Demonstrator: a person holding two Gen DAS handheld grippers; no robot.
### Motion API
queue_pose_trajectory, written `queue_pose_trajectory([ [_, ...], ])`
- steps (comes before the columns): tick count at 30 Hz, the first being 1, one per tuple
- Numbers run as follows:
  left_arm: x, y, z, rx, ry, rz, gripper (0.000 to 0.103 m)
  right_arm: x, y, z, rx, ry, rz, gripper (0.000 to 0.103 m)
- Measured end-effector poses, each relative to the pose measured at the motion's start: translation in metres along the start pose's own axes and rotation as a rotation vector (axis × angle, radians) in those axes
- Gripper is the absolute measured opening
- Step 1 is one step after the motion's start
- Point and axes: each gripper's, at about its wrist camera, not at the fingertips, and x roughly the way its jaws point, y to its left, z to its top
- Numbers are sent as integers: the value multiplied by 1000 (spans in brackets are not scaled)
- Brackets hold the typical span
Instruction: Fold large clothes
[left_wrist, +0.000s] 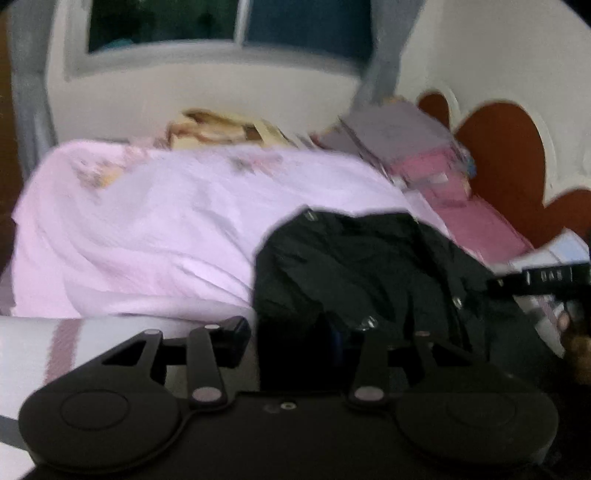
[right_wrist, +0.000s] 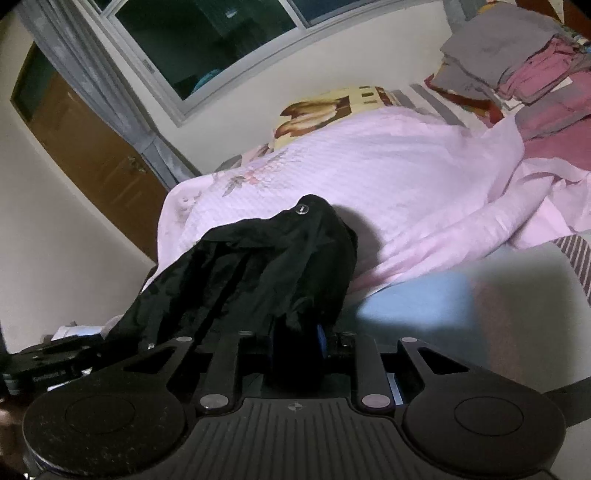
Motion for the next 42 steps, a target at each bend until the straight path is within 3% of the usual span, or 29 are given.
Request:
queue_pose_trajectory([
  [3, 3, 11, 9, -42, -8, -20, 47, 1, -1, 3, 1, -11, -13, 25],
  [5, 15, 18, 17, -84, 16, -30, 54, 3, 2, 3, -35, -28, -39, 44],
  [7, 22, 21, 22, -106, 9, 6, 54, 5, 4, 1, -54, -37, -65, 50],
  [9, 12, 23, 24, -147, -57, 91, 54, 1, 0, 0, -31, -53, -49, 50],
  [12, -14, 35, 19, -262, -147, 44, 64, -8, -9, 3, -1, -78, -40, 50],
  [13, -25, 36, 18, -264, -186, 41, 69, -11, -12, 4, 2, -87, -37, 50],
  [16, -51, 43, 24, -276, -299, 62, 71, -18, -16, 10, -5, -113, -27, 50],
  [17, -48, 46, 31, -272, -282, 46, 73, -17, -15, 11, -14, -112, -16, 50],
  [21, -2, 44, 45, -261, -96, -75, 74, -8, -5, 9, -51, -98, -16, 50],
  [25, 48, 34, 33, -235, 81, -80, 66, 1, -3, 5, -48, -78, 0, 50],
  [27, 59, 36, 27, -246, 109, -122, 62, 6, -4, 4, -48, -56, 2, 50],
  [30, 65, 41, 25, -258, 131, -155, 47, 14, -4, 1, -55, -29, -1, 50],
  [33, 60, 34, 27, -194, 141, -129, 26, 15, -3, 1, -53, -32, 14, 49],
  [34, 57, 32, 26, -175, 136, -114, 18, 15, -2, 1, -61, -27, 11, 28],
  [35, 51, 30, 27, -162, 123, -109, 11, 16, -1, 2, -69, -15, 8, 17],
  [37, 37, 22, 26, -130, 99, -91, 7, 11, 3, 3, -73, -18, 7, 10],
  [42, 3, -5, 38, -8, 15, -45, 6, -15, 20, 13, -93, -65, 17, 9],
])
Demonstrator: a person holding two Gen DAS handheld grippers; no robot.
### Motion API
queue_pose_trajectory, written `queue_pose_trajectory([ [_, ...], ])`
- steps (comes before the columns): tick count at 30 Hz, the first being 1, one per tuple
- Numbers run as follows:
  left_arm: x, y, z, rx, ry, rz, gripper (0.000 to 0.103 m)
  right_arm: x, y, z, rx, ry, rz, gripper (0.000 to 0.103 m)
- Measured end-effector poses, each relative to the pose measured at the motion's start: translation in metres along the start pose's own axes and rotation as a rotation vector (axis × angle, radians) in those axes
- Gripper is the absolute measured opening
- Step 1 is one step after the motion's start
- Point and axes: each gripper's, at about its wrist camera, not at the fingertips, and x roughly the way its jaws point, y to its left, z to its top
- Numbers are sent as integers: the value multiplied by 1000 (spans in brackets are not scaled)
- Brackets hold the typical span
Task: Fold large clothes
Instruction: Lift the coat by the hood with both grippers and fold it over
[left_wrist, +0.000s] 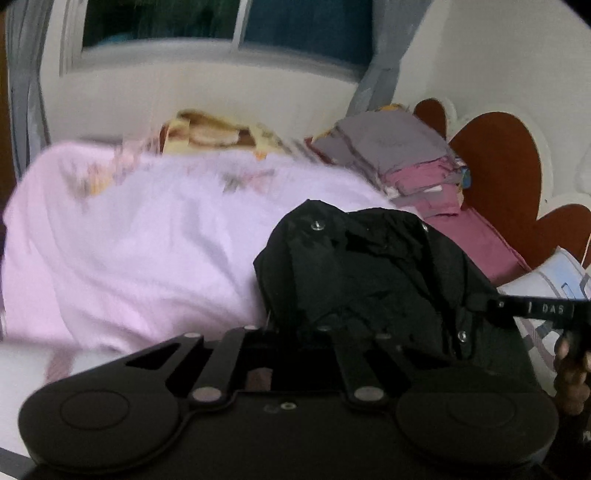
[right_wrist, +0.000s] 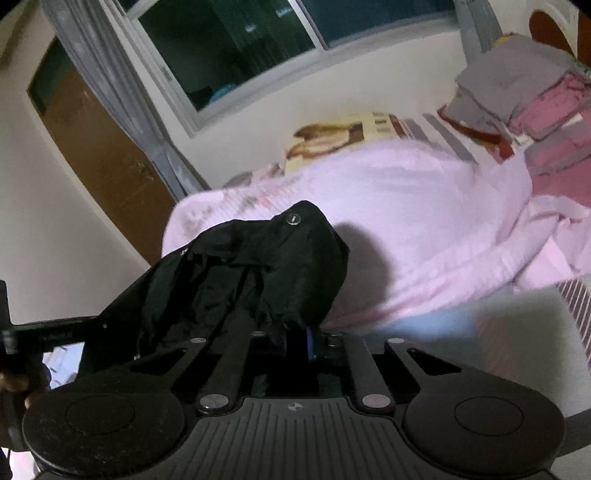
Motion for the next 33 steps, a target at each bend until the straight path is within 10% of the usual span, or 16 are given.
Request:
queue_pose_trajectory([
  [13, -124, -25, -36, 21, -222, -45, 5, -121, 81, -20, -259, -167, 75, 7],
  [21, -215, -61, -129, 136, -234, -57, 5, -217, 128, -139, -546, -180, 37, 7],
  [23, -228, -63, -166, 160, -180, -47, 24, -234, 126, -181, -590, -115, 9, 7],
  [28, -273, -32, -238, 95, -78, 66, 22, -277, 111, -238, -521, -21, -93, 7],
  [33, -293, -43, -212, -56, -166, -9, 22, -267, 158, -218, -430, -66, -95, 7],
])
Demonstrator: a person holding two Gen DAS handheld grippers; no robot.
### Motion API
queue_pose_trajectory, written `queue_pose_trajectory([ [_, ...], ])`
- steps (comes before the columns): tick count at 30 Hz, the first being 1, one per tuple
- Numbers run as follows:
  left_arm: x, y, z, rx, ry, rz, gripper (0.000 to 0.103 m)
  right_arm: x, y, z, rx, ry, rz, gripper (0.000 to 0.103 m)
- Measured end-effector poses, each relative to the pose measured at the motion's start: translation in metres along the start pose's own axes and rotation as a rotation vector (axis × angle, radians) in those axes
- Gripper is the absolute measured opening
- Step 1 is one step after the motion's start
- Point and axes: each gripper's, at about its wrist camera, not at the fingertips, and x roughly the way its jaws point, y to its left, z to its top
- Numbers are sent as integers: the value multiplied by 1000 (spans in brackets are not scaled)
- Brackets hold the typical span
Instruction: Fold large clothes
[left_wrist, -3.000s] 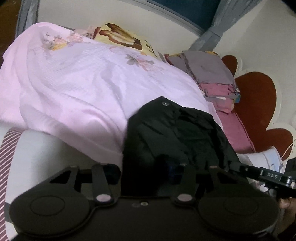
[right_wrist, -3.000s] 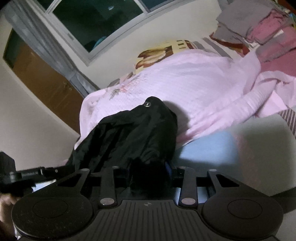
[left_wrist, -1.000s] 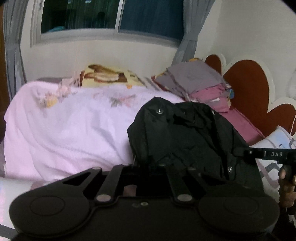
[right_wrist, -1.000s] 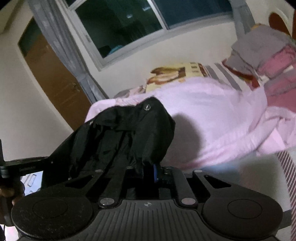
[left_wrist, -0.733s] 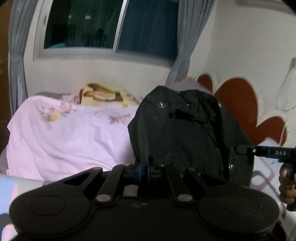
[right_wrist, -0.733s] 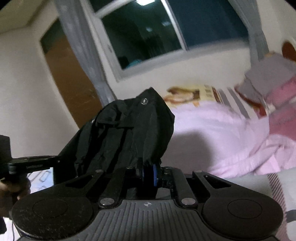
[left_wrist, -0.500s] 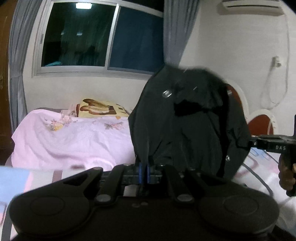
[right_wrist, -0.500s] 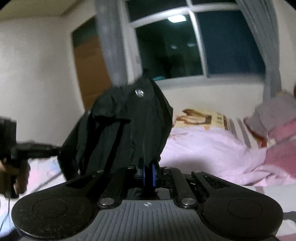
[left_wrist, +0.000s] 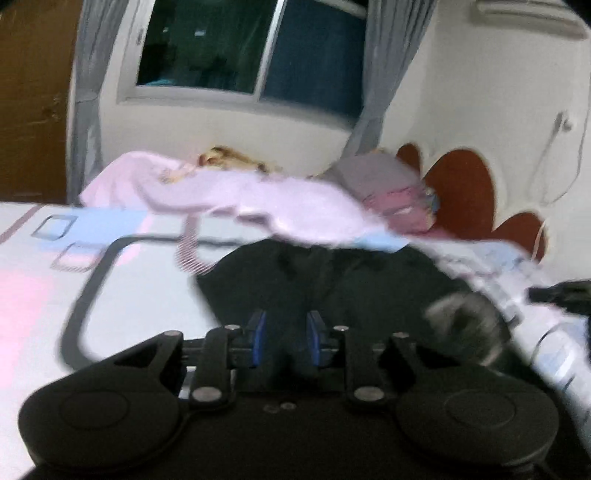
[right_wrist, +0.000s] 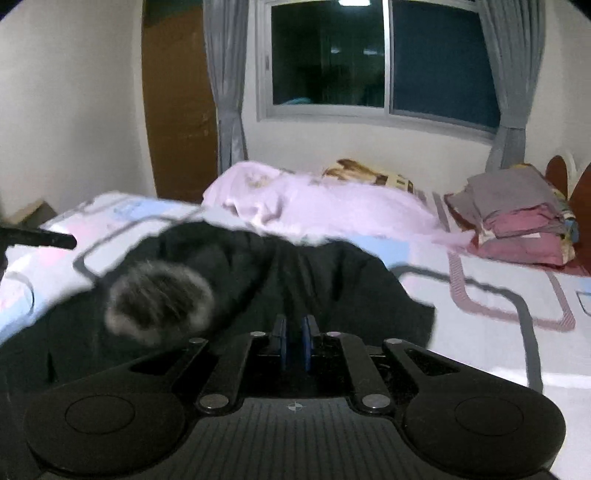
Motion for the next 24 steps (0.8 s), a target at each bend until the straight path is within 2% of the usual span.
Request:
queue_pose_trajectory([
  [2, 17, -30, 10, 8, 18, -70, 22, 15, 15, 13, 0, -2, 15, 7],
  [4, 41, -60, 12, 59, 69, -89, 22, 39, 36, 19, -15, 52, 24, 7],
  [6, 68, -81, 5, 88, 131, -55, 21, 62, 45, 11, -19, 113, 10, 7],
  [7, 86, -85, -1, 90, 178, -48, 21, 83, 41, 0, -19, 184, -29, 7],
  [9, 112, -85, -18, 98, 274, 22, 14, 107, 35, -30, 17, 305, -39, 6],
  [11, 123, -67, -32, 4, 316, -3, 12, 116, 30, -48, 22, 285, -52, 4],
  [13, 126, -64, -32, -8, 329, -8, 11, 117, 36, -48, -7, 285, -62, 4],
  [15, 119, -63, -19, 4, 324, -29, 10, 110, 30, -33, 8, 302, -36, 4],
  [16, 111, -61, -9, 18, 285, -24, 10, 101, 23, -23, 34, 255, -37, 5],
  [17, 107, -58, 1, 26, 249, -6, 17, 88, 10, -11, 56, 197, -46, 9],
  [18, 104, -56, 13, 24, 201, 10, 23, 86, 2, 0, 77, 165, -60, 27],
  [19, 110, -56, 26, 9, 167, 15, 26, 90, -7, 13, 105, 140, -63, 39],
  [22, 145, -57, 55, -7, 160, 16, 25, 128, -21, 49, 139, 128, -68, 39],
  [24, 175, -65, 62, 3, 199, 17, 25, 159, -25, 63, 145, 155, -55, 39],
])
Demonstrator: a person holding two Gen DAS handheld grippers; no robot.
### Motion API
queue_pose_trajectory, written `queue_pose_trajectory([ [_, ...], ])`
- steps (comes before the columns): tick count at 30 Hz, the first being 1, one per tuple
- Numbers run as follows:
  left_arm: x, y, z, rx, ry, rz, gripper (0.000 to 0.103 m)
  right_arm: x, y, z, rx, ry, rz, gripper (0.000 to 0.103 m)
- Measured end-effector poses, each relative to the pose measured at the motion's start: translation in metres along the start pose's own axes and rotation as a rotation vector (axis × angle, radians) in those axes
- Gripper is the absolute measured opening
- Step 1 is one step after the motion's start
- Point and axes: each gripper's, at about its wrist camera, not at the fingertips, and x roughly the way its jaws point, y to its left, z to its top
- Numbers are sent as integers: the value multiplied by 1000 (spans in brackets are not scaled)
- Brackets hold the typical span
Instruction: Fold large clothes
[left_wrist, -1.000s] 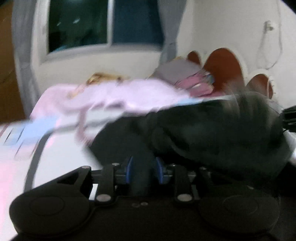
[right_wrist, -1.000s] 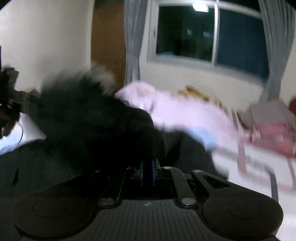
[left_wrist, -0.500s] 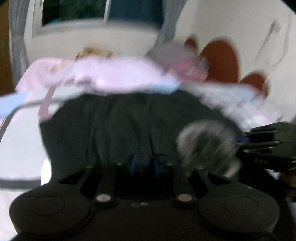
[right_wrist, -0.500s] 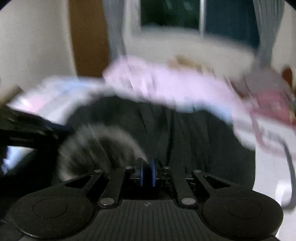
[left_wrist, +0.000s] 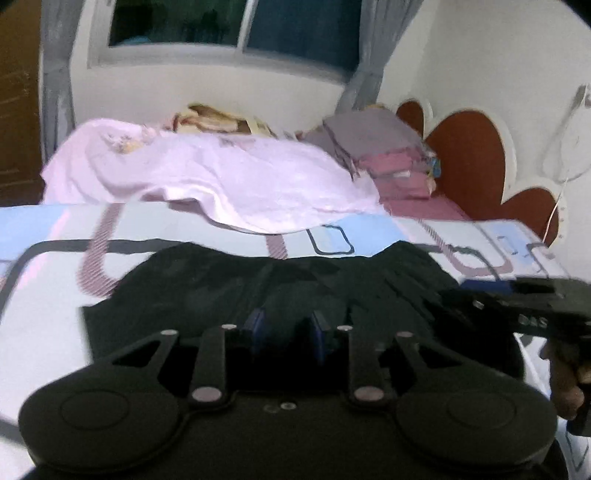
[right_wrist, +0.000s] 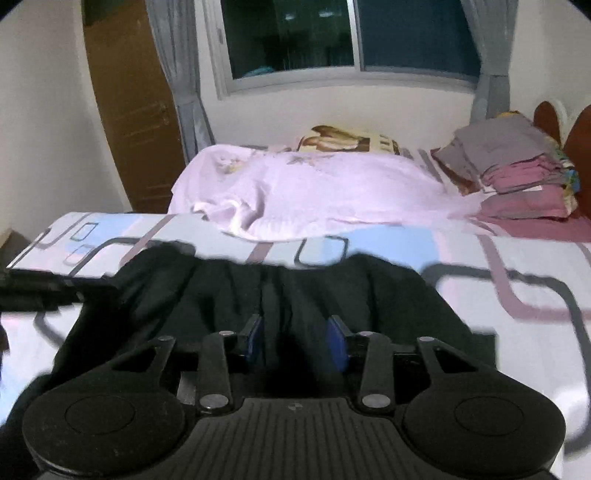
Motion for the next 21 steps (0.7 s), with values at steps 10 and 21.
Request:
queue_pose_trajectory([
  [10, 2, -6, -38, 82, 65, 98, 27, 20, -15, -19, -17, 79, -10, 39],
  [21, -32, -29, -110, 26, 74, 47, 36, -33, 10, -105, 20, 190, -27, 60],
])
